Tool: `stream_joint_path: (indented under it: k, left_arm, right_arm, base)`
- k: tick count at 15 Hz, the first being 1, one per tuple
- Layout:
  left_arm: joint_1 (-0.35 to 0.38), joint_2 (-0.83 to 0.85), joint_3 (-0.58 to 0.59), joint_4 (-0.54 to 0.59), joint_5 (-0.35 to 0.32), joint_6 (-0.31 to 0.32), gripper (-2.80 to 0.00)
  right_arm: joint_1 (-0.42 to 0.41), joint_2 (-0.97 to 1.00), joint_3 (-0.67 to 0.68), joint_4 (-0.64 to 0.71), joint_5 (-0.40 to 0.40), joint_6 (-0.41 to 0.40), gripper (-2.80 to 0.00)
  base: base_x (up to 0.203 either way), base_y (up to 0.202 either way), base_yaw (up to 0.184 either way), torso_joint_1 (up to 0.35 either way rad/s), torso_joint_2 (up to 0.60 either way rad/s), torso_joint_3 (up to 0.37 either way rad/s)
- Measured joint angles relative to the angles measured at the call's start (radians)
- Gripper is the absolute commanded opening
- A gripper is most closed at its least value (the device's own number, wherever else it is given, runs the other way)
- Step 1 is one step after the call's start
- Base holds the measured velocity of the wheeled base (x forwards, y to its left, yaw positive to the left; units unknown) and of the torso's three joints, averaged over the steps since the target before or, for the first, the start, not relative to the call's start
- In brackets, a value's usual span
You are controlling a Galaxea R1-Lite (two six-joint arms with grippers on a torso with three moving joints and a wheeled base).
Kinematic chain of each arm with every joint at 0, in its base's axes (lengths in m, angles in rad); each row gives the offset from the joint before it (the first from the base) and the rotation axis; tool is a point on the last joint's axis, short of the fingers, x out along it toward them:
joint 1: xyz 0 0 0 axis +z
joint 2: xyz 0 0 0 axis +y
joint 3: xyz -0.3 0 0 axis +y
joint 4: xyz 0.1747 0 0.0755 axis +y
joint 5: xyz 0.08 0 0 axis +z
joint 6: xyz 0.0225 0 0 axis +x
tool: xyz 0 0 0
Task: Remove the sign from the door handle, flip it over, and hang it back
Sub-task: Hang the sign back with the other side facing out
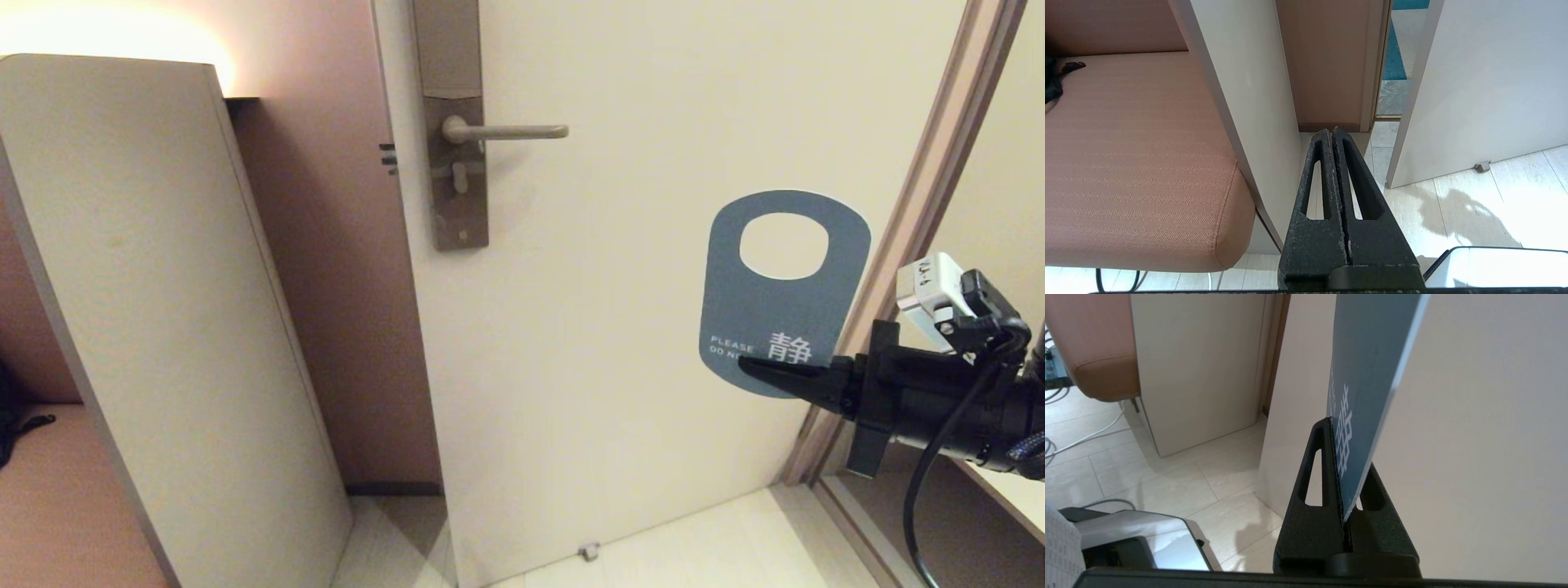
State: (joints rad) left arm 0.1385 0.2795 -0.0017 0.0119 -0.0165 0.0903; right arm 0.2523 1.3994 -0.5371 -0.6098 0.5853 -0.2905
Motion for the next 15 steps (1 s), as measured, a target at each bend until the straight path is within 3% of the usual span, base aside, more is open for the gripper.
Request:
stream_joint_path:
  k: [5, 8, 15]
  left_arm:
    - [-0.001, 0.0, 0.001, 0.0, 0.0, 0.0, -2.8]
    - [-0.006, 0.0, 0.001, 0.0, 0.001, 0.0, -2.8]
    - [-0.113, -0.067, 0.0, -0.001, 0.0, 0.0, -2.8]
  right_arm:
    - [0.0, 0.001, -0.001, -0.006, 0.0, 0.0, -2.8]
    - [0.0, 0.018, -0.009, -0.076, -0.002, 0.002, -2.8]
    - [0.0, 0.098, -0.06, -0.198, -0.004, 0.004, -2.8]
  base:
    - [0.0, 0.0, 0.0, 0.0, 0.0, 0.0]
    - [0.0, 0.0, 0.0, 0.0, 0.0, 0.0]
    - [0.0, 0.0, 0.0, 0.0, 0.0, 0.0]
